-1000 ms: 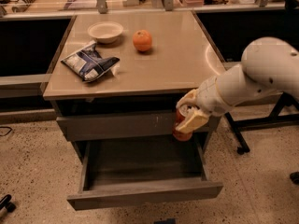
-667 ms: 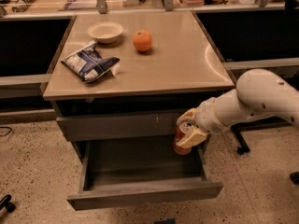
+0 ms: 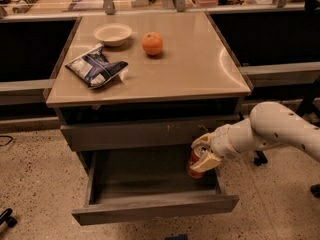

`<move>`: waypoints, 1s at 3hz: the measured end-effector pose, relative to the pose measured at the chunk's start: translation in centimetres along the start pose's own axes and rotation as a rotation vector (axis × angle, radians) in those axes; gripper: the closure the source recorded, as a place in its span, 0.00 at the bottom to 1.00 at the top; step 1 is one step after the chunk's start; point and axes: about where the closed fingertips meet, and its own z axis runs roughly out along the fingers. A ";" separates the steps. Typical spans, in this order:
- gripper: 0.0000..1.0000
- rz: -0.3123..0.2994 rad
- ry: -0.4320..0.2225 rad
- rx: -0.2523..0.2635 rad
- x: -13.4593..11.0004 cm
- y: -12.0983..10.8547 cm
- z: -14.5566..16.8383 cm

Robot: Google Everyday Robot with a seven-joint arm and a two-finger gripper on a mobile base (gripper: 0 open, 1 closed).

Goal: Place coke can into middle drawer

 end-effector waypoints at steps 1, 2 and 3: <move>1.00 -0.031 -0.003 -0.003 2.1 0.0 2.7; 1.00 -0.063 -0.012 -0.009 4.6 -0.3 6.5; 1.00 -0.086 -0.020 -0.014 6.8 -0.7 10.1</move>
Offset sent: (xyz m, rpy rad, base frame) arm 0.0291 0.0039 -0.1312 0.0005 -0.0540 0.0842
